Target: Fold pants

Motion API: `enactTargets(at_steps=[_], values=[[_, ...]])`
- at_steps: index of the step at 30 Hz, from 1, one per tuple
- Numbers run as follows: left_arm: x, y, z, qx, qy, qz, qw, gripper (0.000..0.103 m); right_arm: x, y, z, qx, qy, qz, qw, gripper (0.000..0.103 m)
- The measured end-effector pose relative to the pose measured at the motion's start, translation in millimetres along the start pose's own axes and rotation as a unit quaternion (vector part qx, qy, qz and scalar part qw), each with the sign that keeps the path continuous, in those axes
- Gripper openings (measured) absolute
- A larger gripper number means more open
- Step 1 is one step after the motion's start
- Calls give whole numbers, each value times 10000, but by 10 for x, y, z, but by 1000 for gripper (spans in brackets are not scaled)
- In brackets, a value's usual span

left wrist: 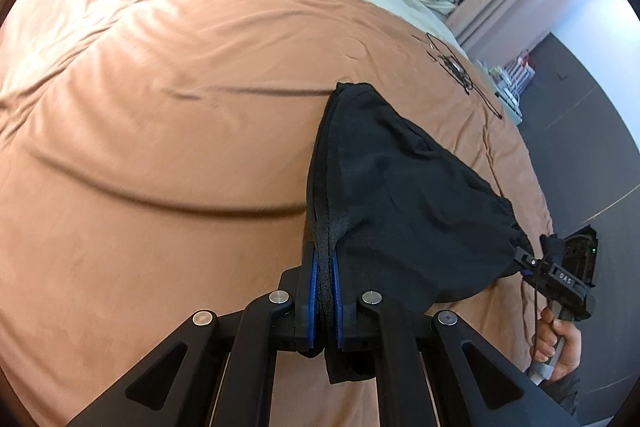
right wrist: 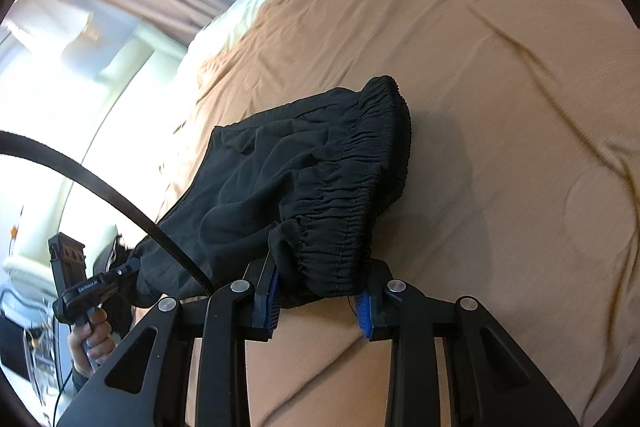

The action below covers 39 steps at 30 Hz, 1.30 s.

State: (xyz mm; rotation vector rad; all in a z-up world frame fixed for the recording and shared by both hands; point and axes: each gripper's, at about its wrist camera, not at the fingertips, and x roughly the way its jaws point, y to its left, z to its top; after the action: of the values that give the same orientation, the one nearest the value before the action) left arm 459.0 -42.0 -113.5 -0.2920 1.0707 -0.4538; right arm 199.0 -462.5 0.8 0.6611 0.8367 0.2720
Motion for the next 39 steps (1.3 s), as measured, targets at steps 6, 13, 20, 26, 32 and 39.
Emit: enactTargets(at_steps=[6, 13, 20, 26, 32, 39], values=[[-338, 209, -429, -379, -68, -23, 9993, 7, 65, 248, -36, -417, 316, 32, 9986, 27], [-609, 428, -903, -858, -89, -140, 9962, 7, 141, 488, -45, -859, 727, 113, 9936, 27], [-749, 519, -1313, -1270, -123, -370, 9911, 7, 262, 590, 74, -1243, 1153, 51, 9855, 27], [-595, 539, -1492, -1404, -70, -510, 9888, 8, 494, 602, 38, -1442, 1428, -427, 9783, 31], [-511, 599, -1603, -1470, -175, -620, 9870, 53, 433, 690, -168, -1494, 1369, -1079, 9733, 46], [-509, 660, -1692, -1557, -359, -880, 9832, 60, -28, 1112, -513, -1790, 774, -1093, 9747, 47]])
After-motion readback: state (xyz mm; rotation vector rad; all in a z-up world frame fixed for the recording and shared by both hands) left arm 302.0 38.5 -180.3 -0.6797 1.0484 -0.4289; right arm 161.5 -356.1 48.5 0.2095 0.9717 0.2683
